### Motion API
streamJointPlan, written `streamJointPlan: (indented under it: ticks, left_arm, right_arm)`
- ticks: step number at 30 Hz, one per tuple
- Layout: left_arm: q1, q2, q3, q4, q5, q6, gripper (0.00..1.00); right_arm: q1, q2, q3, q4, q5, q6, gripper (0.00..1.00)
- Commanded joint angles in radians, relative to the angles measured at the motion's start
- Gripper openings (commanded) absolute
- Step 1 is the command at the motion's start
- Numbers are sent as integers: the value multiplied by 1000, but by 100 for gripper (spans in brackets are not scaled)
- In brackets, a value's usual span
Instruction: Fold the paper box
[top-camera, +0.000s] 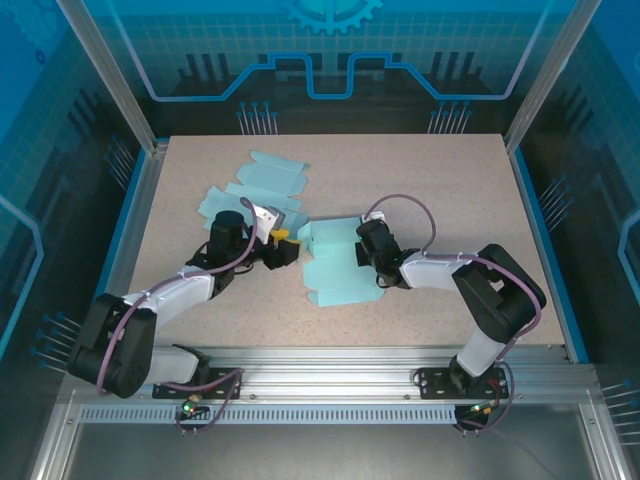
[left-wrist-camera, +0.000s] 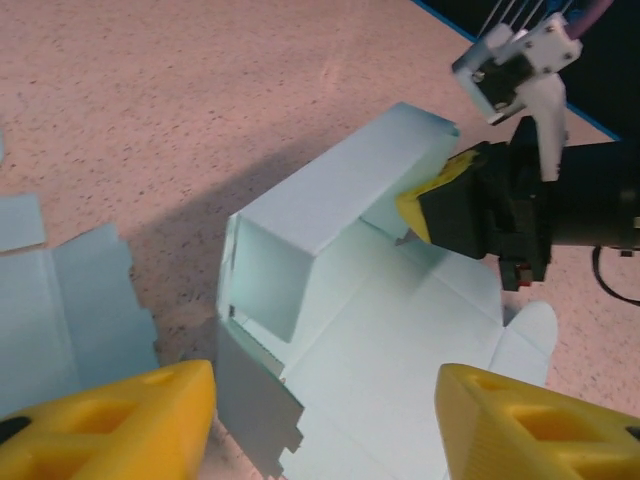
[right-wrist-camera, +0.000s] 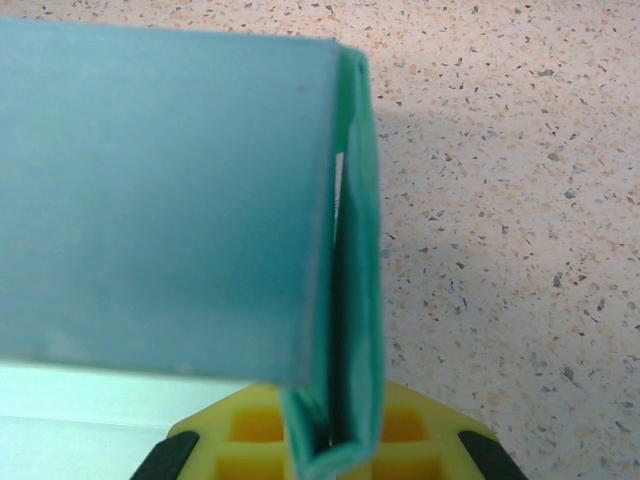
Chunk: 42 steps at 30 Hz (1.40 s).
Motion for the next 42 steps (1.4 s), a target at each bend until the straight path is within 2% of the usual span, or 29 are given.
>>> streamJointPlan:
  ticks: [1,4,6,11,18,28,35,38,42]
  left_arm:
    - [4,-5,41,-54,-111,-96,59]
    - [4,-34,20,-41,-243,-187,52]
    - [4,-30,28,-85,-293,-206,50]
    - [-11,48,57,-139,-302,-205,49]
    - [-60,199,168,-208,-376,-168,50]
    - [-141,264,178,-114,-240,-65,51]
    - [-173,318,209,-128,-155,-16,56]
    - [-172,335,220,-129,-166,-12,56]
    - [-172,356,238,-109,-259,-32,54]
  right_arm:
    - [14,-1,5,11,1,-4,0]
    - [15,2,6,13,2,-2,0]
    - [15,5,7,13,2,-2,0]
    - [15,4,10,8,3,-7,0]
    - [14,0,20,7,2,-8,0]
    - [15,6,29,4,5,-13,0]
    - [13,8,27,4,10,-15,0]
    - [13,9,29,7,11,-15,0]
    - [13,13,31,11,4,-14,0]
